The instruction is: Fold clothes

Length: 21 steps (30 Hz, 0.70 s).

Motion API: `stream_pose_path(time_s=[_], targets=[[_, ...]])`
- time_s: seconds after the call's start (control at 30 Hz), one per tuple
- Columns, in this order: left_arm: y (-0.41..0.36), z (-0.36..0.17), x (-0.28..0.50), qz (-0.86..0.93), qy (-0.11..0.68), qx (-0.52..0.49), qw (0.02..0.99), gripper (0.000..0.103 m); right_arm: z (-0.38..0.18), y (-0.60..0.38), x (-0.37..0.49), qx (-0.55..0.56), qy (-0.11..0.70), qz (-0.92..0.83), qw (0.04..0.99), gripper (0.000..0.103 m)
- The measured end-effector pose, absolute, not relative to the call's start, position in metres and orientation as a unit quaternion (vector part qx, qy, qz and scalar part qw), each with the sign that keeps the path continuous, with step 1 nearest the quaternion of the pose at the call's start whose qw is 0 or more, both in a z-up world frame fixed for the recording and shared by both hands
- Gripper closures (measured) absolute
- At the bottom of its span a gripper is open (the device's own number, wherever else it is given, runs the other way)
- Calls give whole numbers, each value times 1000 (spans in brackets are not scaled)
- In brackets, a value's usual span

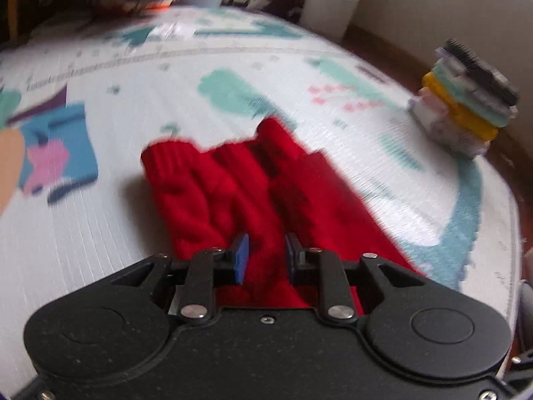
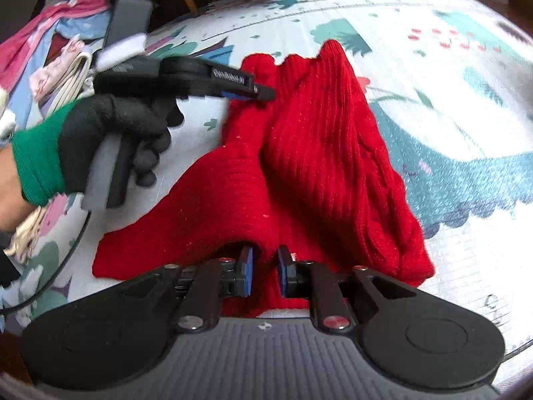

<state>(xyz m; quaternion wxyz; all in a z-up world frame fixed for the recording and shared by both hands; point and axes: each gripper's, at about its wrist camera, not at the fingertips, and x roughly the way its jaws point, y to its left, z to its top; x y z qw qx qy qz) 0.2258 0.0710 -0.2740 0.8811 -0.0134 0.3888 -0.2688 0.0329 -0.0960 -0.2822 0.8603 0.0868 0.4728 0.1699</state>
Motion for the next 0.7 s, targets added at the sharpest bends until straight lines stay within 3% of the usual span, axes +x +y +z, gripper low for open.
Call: stream_pose_path(time_s=[0.17,0.3,0.43,0.5,0.57,0.7], targets=[[92,-245,184,-295,370,-36,880,83,-272,-90,18,43,447,187,874,83],[98,-243,150,-291,380,-48,876,83,-268,-89,13,34,433,193,880,72],[102,-241,125,-289,379,-70,876,83,-272,-95,23,62,431,185,881,72],[104,-242,118,-287,382,-78,875,83,-276,-98,31,70,431,182,881,73],[104,-246,117,-280,388,-81,874,83,-280,-100,37,80,435,188,877,81],[104,-260,118,-267,409,-99,867,83,-294,-97,40,106,461,183,862,84]])
